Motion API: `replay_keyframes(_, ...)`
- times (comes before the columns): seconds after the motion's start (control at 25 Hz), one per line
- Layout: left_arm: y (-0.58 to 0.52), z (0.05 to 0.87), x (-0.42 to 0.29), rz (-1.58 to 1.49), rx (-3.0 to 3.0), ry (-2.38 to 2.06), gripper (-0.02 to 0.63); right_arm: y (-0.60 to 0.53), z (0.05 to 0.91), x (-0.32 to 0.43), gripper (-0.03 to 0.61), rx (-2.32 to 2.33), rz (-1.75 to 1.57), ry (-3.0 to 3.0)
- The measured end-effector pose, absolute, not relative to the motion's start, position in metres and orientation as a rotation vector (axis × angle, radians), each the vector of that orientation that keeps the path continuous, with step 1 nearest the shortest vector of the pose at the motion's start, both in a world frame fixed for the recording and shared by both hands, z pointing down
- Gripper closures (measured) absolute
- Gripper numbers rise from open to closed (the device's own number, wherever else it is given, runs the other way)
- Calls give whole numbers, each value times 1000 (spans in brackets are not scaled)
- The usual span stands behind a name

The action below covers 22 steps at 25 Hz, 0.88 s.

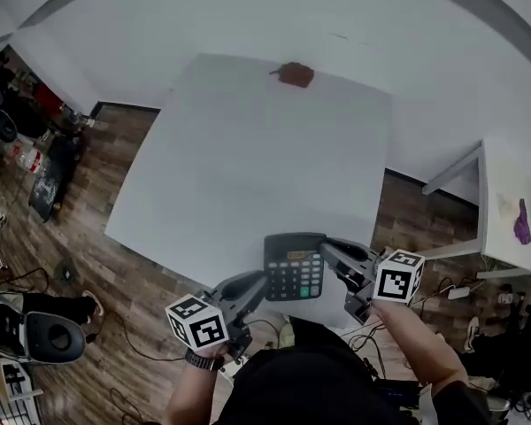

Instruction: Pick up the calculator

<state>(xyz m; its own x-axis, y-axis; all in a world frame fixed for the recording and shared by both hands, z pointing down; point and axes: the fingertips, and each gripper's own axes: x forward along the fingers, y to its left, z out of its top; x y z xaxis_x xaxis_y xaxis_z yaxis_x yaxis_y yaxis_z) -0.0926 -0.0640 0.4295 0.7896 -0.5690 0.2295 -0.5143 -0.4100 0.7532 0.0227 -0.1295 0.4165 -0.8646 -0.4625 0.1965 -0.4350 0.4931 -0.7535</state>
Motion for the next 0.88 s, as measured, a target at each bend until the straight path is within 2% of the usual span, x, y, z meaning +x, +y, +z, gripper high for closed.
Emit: replay_keyframes(0.88, 23, 374, -69, -107, 2208, -823, 555, -37, 359, 50, 526, -839, -1154, 2692)
